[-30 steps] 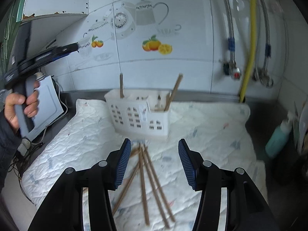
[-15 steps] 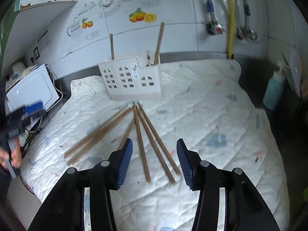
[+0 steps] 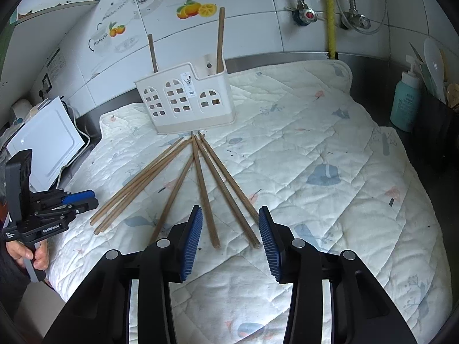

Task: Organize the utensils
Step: 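Move both open tools back down to the chopstick pile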

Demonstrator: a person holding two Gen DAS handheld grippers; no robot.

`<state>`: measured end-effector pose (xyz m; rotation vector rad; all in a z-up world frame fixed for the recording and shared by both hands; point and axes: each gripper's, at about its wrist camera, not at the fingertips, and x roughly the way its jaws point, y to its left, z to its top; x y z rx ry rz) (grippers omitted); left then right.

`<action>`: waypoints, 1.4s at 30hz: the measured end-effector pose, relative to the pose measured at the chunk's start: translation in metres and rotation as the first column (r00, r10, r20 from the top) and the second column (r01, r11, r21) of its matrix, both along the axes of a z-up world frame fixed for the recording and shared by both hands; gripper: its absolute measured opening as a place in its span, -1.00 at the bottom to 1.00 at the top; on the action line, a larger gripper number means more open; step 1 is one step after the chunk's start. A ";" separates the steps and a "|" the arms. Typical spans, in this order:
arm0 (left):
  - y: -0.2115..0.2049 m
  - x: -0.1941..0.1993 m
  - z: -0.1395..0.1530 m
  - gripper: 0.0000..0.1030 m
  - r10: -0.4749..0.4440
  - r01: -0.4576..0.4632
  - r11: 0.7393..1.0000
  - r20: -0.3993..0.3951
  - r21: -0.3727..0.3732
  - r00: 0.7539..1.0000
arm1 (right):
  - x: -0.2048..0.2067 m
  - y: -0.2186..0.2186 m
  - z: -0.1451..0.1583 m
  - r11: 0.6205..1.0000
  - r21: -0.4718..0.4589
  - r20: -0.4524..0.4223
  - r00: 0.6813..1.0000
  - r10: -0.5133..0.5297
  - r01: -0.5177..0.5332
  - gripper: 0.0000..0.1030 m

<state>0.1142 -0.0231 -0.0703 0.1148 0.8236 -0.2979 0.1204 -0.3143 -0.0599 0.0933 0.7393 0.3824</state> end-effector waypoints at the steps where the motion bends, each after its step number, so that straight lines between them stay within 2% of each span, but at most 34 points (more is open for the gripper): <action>1: -0.002 0.001 -0.002 -0.56 0.000 0.000 1.000 -0.004 0.006 1.000 | 0.001 -0.001 -0.001 1.000 -0.002 -0.003 1.000 -0.001 0.001 -0.28; 3: 0.000 0.006 -0.009 -0.69 -0.001 0.000 1.000 -0.033 -0.017 0.999 | 0.004 -0.003 -0.003 1.000 -0.002 -0.008 1.000 -0.003 0.003 -0.31; 8: 0.011 0.013 -0.013 -0.70 0.013 -0.020 0.994 -0.063 -0.109 0.998 | 0.008 -0.005 -0.006 1.000 -0.003 -0.017 1.000 -0.007 0.007 -0.32; 15: 0.020 0.016 -0.011 -0.70 0.027 -0.038 0.983 -0.065 -0.181 0.998 | 0.012 -0.005 -0.007 1.000 -0.004 -0.019 1.000 -0.005 0.005 -0.34; 20: 0.020 0.020 -0.018 -0.70 0.043 -0.055 0.988 -0.080 -0.148 0.996 | 0.015 -0.005 -0.009 1.000 -0.008 -0.022 1.000 -0.002 0.002 -0.34; 23: 0.020 0.020 -0.020 -0.72 0.040 -0.052 0.987 -0.082 -0.152 0.996 | 0.015 -0.004 -0.009 1.000 -0.015 -0.024 1.000 -0.001 0.000 -0.35; 26: 0.015 0.018 -0.019 -0.75 0.033 -0.043 0.990 -0.076 -0.137 0.997 | 0.018 -0.005 -0.012 1.000 -0.025 -0.032 0.999 -0.004 0.003 -0.44; 29: 0.009 0.016 -0.019 -0.75 0.034 -0.039 0.995 -0.060 -0.090 0.998 | 0.021 -0.007 -0.014 0.999 -0.033 -0.037 0.999 -0.008 0.006 -0.47; 31: 0.009 0.019 -0.025 -0.73 0.039 -0.044 0.997 -0.085 -0.064 0.996 | 0.022 -0.007 -0.016 0.999 -0.037 -0.041 0.999 -0.006 0.005 -0.50; 42: 0.012 0.020 -0.026 -0.73 0.048 -0.055 0.994 -0.077 -0.094 0.996 | 0.030 -0.001 -0.028 0.995 -0.102 -0.049 0.999 0.013 -0.018 -0.52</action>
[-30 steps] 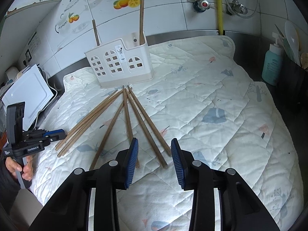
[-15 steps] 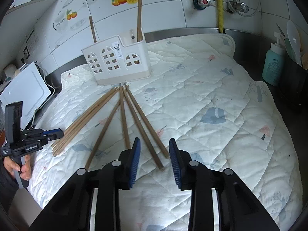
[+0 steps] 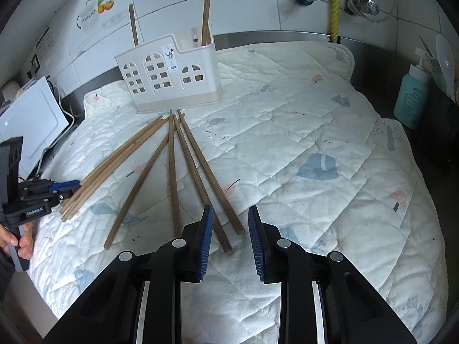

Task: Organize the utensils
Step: 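Move both open tools back down to the chopstick pile, then close the left tool on a chopstick while the right tool grasps another chopstick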

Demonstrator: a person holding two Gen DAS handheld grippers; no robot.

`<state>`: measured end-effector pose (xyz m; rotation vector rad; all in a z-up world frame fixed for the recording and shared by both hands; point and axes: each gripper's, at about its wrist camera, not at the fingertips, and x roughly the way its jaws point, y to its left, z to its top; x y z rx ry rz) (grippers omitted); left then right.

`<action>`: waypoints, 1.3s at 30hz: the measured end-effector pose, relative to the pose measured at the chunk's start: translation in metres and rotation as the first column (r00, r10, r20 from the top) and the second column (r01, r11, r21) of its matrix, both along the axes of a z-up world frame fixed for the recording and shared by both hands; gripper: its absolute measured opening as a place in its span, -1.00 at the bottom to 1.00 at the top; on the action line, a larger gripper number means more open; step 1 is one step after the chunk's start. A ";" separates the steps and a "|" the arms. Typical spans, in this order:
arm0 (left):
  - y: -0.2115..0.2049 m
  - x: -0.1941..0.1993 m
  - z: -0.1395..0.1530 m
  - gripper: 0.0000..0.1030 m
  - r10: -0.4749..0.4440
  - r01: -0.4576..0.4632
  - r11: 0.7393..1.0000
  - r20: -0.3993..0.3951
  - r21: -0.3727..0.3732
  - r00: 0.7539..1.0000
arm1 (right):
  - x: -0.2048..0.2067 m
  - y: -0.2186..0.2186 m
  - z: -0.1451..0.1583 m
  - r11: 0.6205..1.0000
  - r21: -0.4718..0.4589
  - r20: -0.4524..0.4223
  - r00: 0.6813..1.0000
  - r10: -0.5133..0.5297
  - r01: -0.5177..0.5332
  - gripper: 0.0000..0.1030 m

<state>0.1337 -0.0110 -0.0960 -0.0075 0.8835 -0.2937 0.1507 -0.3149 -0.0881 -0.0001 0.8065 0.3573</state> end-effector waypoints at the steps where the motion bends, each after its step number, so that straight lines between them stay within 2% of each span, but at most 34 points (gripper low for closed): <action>1: 0.000 0.000 -0.001 -0.73 -0.001 0.001 1.000 0.001 0.000 1.000 | 0.001 0.001 -0.001 1.000 -0.012 0.004 1.000 0.002 -0.002 -0.52; 15: -0.002 -0.002 -0.001 -0.73 0.000 0.000 1.000 0.001 -0.001 1.000 | 0.016 0.013 -0.015 0.989 -0.101 -0.020 0.994 0.103 -0.105 -0.63; 22: 0.000 -0.001 -0.002 -0.72 0.016 -0.016 1.000 0.001 -0.018 1.000 | 0.014 0.014 -0.011 0.990 -0.099 0.003 0.995 0.098 -0.097 -0.87; 26: -0.007 -0.004 0.000 -0.81 0.024 -0.024 0.999 0.018 0.026 1.000 | 0.005 0.012 0.001 0.995 -0.070 0.035 0.996 0.079 -0.077 -0.87; 29: -0.006 -0.005 0.000 -0.88 0.024 -0.024 1.000 0.009 -0.002 1.000 | -0.005 0.011 0.016 0.996 -0.056 0.070 0.995 0.073 -0.069 -0.87; 34: -0.010 -0.004 -0.001 -0.87 0.027 -0.027 0.999 0.003 0.027 1.000 | -0.019 0.008 0.041 0.998 -0.033 0.126 0.990 0.061 -0.057 -0.87; 37: -0.006 -0.001 -0.001 -0.86 0.034 -0.035 0.999 -0.019 -0.006 0.999 | -0.025 0.008 0.053 0.998 -0.023 0.154 0.987 0.054 -0.051 -0.87; 39: -0.007 -0.001 -0.001 -0.87 0.042 -0.042 0.999 -0.017 -0.002 0.999 | -0.028 0.008 0.062 0.999 -0.017 0.171 0.984 0.054 -0.052 -0.87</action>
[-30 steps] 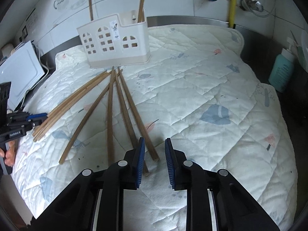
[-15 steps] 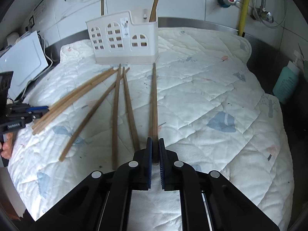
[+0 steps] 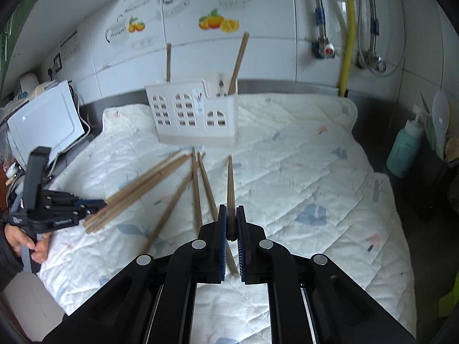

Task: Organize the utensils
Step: 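Close the left tool on a chopstick while the right tool grasps another chopstick, then carry the chopstick into the holder and open the left tool while the right tool does likewise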

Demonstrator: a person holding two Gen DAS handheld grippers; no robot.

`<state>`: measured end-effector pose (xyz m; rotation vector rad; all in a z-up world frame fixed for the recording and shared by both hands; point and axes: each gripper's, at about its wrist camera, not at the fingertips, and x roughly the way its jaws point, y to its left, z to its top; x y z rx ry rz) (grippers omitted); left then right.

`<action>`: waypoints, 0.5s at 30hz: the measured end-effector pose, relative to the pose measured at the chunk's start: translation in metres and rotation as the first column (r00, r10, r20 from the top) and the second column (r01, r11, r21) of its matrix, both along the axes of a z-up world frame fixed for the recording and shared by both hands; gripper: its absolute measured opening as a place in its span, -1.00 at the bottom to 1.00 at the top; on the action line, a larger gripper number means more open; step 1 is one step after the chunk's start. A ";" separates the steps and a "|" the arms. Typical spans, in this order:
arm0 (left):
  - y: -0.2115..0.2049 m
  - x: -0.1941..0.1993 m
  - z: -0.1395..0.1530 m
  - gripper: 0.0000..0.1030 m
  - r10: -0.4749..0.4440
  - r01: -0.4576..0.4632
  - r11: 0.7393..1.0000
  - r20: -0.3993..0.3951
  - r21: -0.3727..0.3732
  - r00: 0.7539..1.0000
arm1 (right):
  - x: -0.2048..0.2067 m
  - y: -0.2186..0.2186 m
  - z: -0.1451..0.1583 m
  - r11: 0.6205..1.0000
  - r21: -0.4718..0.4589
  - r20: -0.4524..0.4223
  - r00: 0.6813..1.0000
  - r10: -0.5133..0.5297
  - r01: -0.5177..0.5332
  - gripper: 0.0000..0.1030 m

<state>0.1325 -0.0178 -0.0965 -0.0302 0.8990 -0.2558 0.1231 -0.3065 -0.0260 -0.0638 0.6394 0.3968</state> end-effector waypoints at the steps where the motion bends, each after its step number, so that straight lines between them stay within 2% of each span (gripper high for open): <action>1: -0.002 -0.001 0.001 -0.88 0.000 0.000 1.000 0.009 0.015 1.000 | -0.001 0.000 0.005 1.000 0.001 0.008 1.000 0.002 -0.002 -0.87; 11: 0.007 -0.014 0.035 -0.89 0.008 -0.007 1.000 0.123 -0.006 0.992 | 0.003 0.000 0.075 0.998 0.039 0.103 0.994 0.035 -0.039 -0.87; 15: 0.012 -0.011 0.053 -0.89 0.021 -0.018 1.000 0.176 -0.020 0.984 | 0.012 0.010 0.101 0.998 0.020 0.136 0.989 0.062 -0.065 -0.87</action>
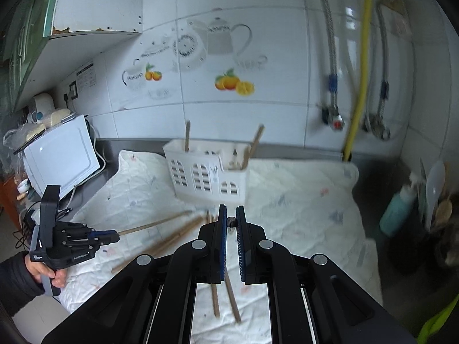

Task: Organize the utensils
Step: 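Carry the chopstick into the holder and open the left tool while the right tool does likewise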

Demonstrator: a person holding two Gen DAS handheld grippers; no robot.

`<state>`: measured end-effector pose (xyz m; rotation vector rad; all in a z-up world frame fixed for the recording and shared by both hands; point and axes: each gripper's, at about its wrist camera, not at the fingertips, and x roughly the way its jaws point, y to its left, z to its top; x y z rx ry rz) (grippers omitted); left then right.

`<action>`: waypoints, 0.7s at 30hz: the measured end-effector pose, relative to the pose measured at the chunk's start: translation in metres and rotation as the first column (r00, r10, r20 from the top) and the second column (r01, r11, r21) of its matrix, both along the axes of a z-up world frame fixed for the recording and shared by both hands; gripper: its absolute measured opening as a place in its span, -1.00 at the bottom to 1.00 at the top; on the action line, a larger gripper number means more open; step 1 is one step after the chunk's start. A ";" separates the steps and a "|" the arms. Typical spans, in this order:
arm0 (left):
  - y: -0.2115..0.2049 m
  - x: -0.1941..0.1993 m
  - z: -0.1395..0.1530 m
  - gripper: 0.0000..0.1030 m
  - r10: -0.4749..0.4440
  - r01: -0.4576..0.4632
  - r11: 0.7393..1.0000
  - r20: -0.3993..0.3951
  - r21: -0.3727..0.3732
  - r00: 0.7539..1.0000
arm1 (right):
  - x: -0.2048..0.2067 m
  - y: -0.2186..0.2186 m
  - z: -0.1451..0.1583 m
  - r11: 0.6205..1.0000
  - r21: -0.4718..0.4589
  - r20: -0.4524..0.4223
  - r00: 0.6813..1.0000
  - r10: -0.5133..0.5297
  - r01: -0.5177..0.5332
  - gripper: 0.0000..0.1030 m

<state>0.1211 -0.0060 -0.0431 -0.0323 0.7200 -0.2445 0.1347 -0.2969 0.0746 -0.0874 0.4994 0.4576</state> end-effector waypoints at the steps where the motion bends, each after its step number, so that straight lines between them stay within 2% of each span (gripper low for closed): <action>1: 0.001 0.001 0.003 -0.89 0.002 -0.002 1.000 0.008 -0.001 1.000 | 0.001 0.003 0.005 1.000 -0.009 0.007 1.000 0.005 -0.005 -0.87; 14: 0.003 0.024 0.050 -0.89 -0.015 0.016 1.000 0.080 -0.010 0.997 | 0.046 0.029 0.076 0.999 -0.040 0.072 0.997 0.036 -0.033 -0.87; 21: 0.008 0.036 0.069 -0.89 -0.019 0.019 1.000 0.094 0.006 0.995 | 0.079 0.051 0.097 0.995 -0.091 0.068 0.997 0.041 -0.035 -0.87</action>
